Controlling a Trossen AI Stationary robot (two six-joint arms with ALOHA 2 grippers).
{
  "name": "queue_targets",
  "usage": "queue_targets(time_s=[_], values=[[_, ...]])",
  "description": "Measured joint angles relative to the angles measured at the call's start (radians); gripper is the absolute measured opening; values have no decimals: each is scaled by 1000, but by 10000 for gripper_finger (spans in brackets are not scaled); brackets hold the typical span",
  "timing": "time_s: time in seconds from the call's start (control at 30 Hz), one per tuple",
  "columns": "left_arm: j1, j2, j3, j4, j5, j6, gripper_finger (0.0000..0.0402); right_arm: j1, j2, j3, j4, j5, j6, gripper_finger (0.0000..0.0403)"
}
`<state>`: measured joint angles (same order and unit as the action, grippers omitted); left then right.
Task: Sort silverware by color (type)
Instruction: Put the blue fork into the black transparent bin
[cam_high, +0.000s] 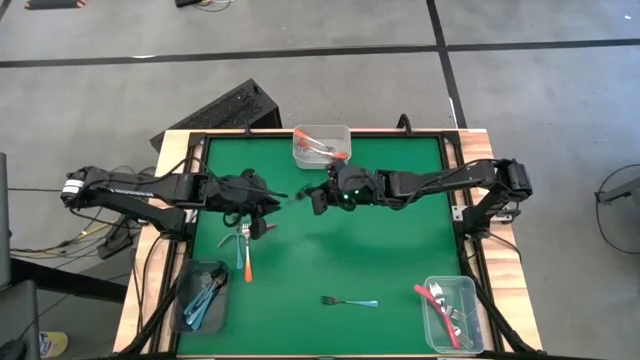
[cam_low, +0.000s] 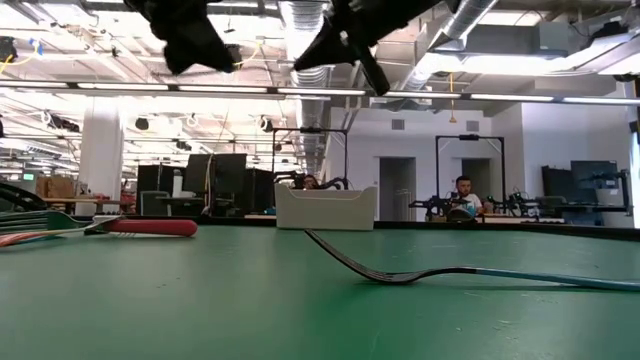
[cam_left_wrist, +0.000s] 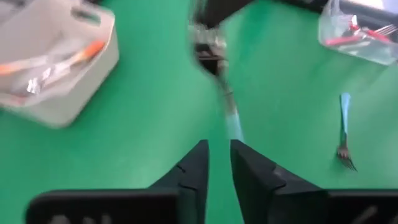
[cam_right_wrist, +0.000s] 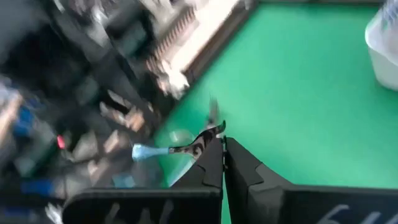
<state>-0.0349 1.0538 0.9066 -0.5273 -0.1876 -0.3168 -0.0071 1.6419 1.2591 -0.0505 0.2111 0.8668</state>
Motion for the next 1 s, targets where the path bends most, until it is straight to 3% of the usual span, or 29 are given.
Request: queue_targets(time_s=[0.17, 0.4, 0.47, 0.67, 1.0], values=[[-8, -72, 51, -172, 75, -106, 97, 0, 3, -1, -96, -112, -24, 11], [-103, -209, 53, -194, 128, -224, 121, 48, 103, 33, 195, -261, -113, 9], [-136, -242, 54, -195, 116, -261, 122, 70, 146, 72, 177, -273, -116, 9], [-216, -322, 55, -247, 13, -378, 122, 128, 366, 337, 168, -272, -139, 9], [-302, -357, 54, -422, -205, -617, 122, 153, 740, 911, -82, -261, -274, 9]])
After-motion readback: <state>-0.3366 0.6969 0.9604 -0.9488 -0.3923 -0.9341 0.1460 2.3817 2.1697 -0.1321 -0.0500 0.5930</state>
